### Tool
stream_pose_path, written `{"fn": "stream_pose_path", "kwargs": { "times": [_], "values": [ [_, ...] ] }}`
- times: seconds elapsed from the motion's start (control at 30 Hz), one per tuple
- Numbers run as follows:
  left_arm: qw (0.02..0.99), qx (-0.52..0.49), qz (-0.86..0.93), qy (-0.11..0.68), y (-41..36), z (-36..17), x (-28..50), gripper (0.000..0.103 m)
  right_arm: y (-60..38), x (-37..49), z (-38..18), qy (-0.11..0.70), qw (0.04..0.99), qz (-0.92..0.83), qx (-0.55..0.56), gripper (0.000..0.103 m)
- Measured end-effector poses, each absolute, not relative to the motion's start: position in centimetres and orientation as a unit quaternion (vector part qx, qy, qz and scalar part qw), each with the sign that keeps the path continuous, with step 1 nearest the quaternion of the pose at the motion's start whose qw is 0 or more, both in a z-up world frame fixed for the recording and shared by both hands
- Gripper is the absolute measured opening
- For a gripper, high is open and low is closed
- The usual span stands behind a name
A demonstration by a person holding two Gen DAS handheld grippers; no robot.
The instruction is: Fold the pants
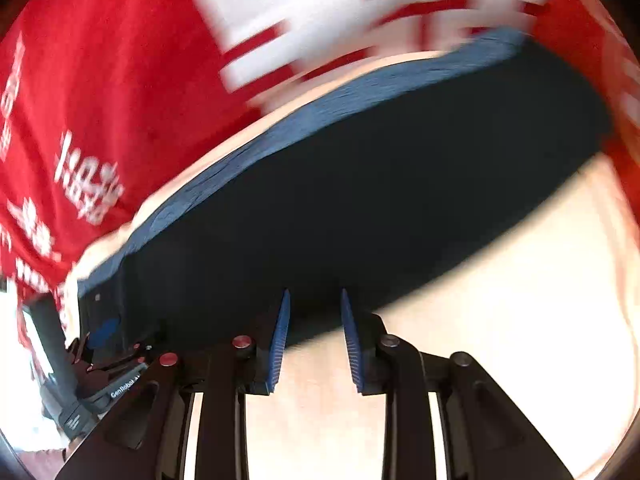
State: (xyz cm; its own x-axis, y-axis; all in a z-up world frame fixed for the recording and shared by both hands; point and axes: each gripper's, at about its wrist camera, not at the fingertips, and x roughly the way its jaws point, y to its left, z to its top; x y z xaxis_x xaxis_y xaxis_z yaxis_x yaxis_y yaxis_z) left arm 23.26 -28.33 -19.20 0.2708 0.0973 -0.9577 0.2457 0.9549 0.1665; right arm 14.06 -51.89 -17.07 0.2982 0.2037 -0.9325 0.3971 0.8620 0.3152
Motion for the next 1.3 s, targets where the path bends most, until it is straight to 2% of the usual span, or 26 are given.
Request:
{"fn": "stream_pose_path", "kwargs": {
  "times": [0.03, 0.2, 0.4, 0.5, 0.53, 0.9, 1.13, 1.3],
  "values": [
    [0.78, 0.154, -0.049, 0.604, -28.9, -18.8, 23.7, 0.101, -53.7, 13.2, -16.6, 0.583, 0.765, -0.081, 0.263, 0.04],
    [0.792, 0.15, -0.072, 0.588, -33.0, -16.2, 23.6, 0.101, -63.8, 10.4, -15.0, 0.543, 0.761, -0.192, 0.298, 0.041],
    [0.789, 0.148, -0.107, 0.586, -40.8, -16.0, 24.7, 0.101, -66.8, 14.5, -14.8, 0.521, 0.793, -0.187, 0.254, 0.04],
    [0.786, 0.152, -0.117, 0.587, -43.7, -16.8, 25.2, 0.101, -67.5, 15.3, -16.8, 0.556, 0.778, -0.174, 0.237, 0.04],
    [0.781, 0.157, -0.118, 0.592, -44.4, -17.4, 25.3, 0.101, -67.7, 14.8, -17.2, 0.56, 0.773, -0.174, 0.243, 0.037],
    [0.781, 0.167, -0.118, 0.59, -45.7, -17.5, 22.0, 0.102, -68.5, 8.3, -17.4, 0.524, 0.758, -0.137, 0.364, 0.04],
    [0.772, 0.119, -0.113, 0.614, -43.6, -19.0, 22.6, 0.102, -68.5, 8.6, -20.0, 0.477, 0.747, -0.105, 0.452, 0.04],
    [0.774, 0.112, -0.105, 0.614, -43.1, -18.9, 21.8, 0.102, -69.3, 8.2, -19.7, 0.456, 0.752, -0.099, 0.465, 0.04]
  ]
}}
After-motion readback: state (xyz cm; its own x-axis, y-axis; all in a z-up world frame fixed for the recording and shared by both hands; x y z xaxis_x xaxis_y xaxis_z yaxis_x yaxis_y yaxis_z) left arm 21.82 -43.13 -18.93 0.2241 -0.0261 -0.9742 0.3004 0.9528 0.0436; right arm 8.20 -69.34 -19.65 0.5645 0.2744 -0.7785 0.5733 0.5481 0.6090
